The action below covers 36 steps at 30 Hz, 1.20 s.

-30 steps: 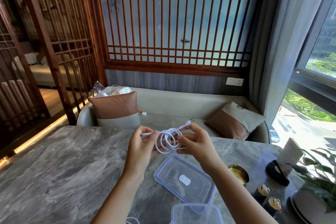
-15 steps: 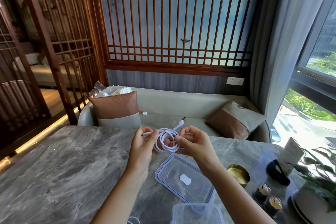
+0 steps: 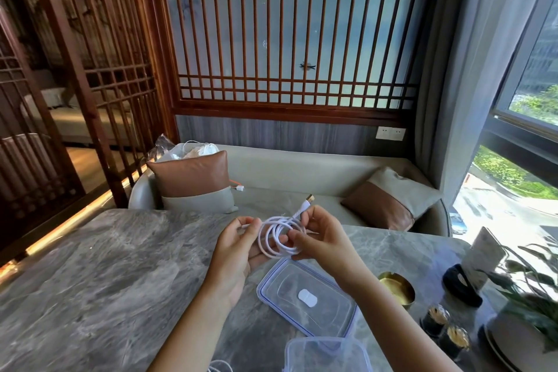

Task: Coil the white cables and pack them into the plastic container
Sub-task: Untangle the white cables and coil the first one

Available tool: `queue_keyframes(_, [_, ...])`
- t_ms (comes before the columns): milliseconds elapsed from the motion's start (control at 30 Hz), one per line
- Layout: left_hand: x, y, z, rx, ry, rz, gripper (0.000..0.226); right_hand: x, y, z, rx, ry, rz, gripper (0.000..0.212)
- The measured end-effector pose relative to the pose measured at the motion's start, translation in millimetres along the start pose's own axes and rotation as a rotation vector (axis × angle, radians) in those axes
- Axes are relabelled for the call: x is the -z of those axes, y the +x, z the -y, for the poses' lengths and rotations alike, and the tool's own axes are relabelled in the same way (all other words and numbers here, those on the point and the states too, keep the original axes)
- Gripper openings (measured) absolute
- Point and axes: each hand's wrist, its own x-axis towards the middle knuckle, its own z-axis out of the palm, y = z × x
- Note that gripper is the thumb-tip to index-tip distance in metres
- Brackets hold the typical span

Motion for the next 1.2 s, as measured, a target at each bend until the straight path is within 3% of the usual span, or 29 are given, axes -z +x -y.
queue_keyframes(267, [-3.5,2.4,9.5,0.096,0.08,0.045,0.012,-10.1,-2.7,-11.7,0.16,-0.448,-0.131,0.019])
queue_keyframes(333, [-2.3,3.5,7.4,0.166,-0.01,0.098,0.013,-9.2,-2.5,-9.3,0.086,-0.336,-0.078,0.017])
queue_keyframes(500, [-3.5,0.6,0.9,0.258,-0.227,0.251,0.034,-0.8,-0.9,0.0,-0.091,0.251,0.166,0.016])
queue_keyframes(600, [-5.1,1.1,1.3,0.218,-0.254,0.121,0.018,0.8,-0.6,3.2,-0.123,0.447,0.132,0.013])
queue_keyframes(667, [-4.6,0.9,2.2,0.187,-0.219,0.046,0.01,1.6,-0.7,3.6,-0.138,0.436,0.09,0.013])
queue_keyframes(767, [-2.7,-0.2,5.6,0.027,-0.011,-0.078,0.014,5.4,-2.0,3.6,-0.133,0.334,0.046,0.012])
queue_keyframes(867, [4.9,-7.1,0.5,-0.528,0.431,-0.353,0.017,8.1,-2.6,4.6,-0.088,0.273,-0.01,0.014])
queue_keyframes(933, [6.8,-11.4,-3.4,-0.902,0.799,-0.344,0.021,6.6,-2.0,4.8,-0.051,0.239,-0.039,0.017])
queue_keyframes(967, [4.7,-12.3,-4.2,-0.993,0.944,-0.285,0.021,4.8,-2.0,5.2,-0.036,0.227,-0.046,0.017])
queue_keyframes(1033, [0.3,-12.6,-3.9,-0.986,1.087,-0.2,0.018,-0.3,-2.3,6.2,-0.016,0.215,-0.037,0.015])
queue_keyframes(1200, [2.7,-5.5,-8.8,-0.796,1.051,-0.094,0.016,-4.8,-3.9,8.5,-0.056,0.29,0.076,0.014])
